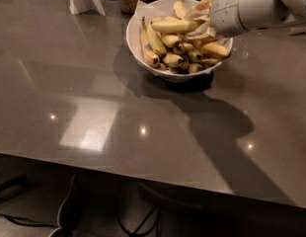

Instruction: Pick banana from white bowl

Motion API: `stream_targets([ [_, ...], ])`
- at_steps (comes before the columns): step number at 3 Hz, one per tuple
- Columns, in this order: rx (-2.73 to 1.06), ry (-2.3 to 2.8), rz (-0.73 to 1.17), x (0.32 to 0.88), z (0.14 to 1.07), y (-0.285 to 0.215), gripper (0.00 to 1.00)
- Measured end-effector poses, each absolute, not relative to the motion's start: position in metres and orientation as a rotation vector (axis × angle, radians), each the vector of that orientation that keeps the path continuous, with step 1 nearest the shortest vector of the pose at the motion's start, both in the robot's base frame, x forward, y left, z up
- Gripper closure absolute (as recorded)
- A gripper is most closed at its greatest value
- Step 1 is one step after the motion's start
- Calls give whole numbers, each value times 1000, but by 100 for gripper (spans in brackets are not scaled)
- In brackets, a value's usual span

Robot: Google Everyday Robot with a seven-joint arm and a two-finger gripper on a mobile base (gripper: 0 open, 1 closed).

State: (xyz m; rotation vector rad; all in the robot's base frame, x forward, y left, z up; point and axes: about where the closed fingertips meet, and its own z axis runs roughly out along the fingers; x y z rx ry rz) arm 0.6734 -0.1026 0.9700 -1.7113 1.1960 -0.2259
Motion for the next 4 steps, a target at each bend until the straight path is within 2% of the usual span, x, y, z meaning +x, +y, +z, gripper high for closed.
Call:
stream_targets([
  [1,-1710,1189,-237,674,973,-102,90],
  [2,-1710,1184,-247,672,978,-103,100],
  [4,-1692,1161,-285,654,1009,-114,100],
])
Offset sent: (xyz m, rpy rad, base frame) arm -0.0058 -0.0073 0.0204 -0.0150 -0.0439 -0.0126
